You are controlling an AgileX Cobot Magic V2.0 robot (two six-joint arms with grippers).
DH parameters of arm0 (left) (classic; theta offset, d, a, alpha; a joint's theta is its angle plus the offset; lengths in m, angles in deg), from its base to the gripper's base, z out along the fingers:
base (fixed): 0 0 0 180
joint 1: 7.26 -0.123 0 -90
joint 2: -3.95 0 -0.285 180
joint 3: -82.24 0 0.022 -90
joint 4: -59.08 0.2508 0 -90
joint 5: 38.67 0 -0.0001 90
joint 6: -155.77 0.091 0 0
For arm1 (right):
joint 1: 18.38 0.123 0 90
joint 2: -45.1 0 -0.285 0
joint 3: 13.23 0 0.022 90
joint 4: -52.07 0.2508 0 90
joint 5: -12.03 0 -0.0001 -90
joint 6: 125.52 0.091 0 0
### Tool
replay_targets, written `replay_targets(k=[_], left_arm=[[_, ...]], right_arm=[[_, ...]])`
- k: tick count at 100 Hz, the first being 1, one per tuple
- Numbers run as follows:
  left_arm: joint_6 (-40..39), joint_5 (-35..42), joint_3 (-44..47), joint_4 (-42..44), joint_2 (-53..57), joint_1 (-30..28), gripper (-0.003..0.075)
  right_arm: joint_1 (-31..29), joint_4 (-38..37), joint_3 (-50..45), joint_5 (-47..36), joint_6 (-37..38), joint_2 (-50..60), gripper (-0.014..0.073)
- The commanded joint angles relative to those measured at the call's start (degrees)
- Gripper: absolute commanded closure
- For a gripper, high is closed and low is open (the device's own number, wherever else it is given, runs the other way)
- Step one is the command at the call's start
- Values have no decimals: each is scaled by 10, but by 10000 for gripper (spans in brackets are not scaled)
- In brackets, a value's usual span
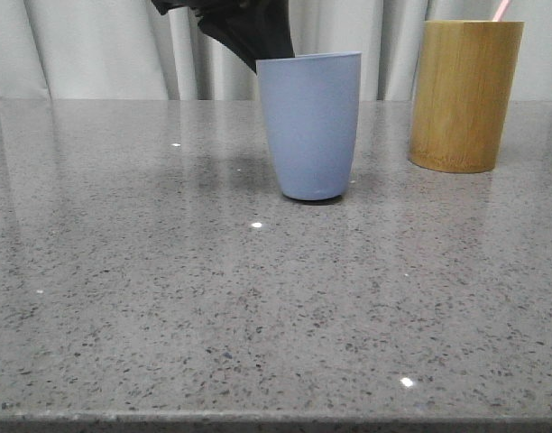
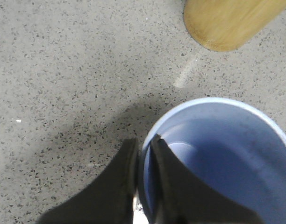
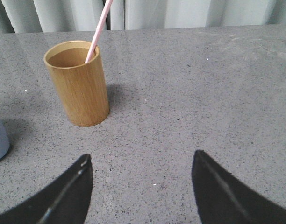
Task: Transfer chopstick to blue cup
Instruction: 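Carry the blue cup toward the bamboo cup and set it down, then open the left gripper and lift it away from the blue cup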
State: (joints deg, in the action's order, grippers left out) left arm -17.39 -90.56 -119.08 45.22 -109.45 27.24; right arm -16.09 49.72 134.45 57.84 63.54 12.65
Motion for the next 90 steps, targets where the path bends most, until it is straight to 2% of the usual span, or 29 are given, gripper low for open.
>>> replay_targets(k=[1,6,13,20,29,37,42,73,90], left_arm=[[-2,27,-20,-6,26,5,731],[-2,27,-20,-6,26,5,705],[-2,26,-20,-6,26,5,627],[-2,24,-20,-6,26,5,503],[-2,20,-20,-6,26,5,286],[-2,20,-20,-6,26,5,150],[-2,20,-20,-8,26,5,102],[-17,-29,-65,-11,27,0,88],[-17,-37,-67,-11,65,-14,89]], right_arm=[[-2,-4,18,-40,-3,-8,125],[-2,-4,18,-40,-3,-8,125],[-2,-4,18,-40,-3,-8,125],[-2,-4,18,-40,-3,-8,125],[-2,-4,18,-40,-3,-8,125],[-2,-4,18,-40,-3,-8,125],[-2,-4,18,-40,-3,-8,125],[-2,-4,18,-40,-3,-8,125],[-2,-4,18,-41,-3,-8,125]])
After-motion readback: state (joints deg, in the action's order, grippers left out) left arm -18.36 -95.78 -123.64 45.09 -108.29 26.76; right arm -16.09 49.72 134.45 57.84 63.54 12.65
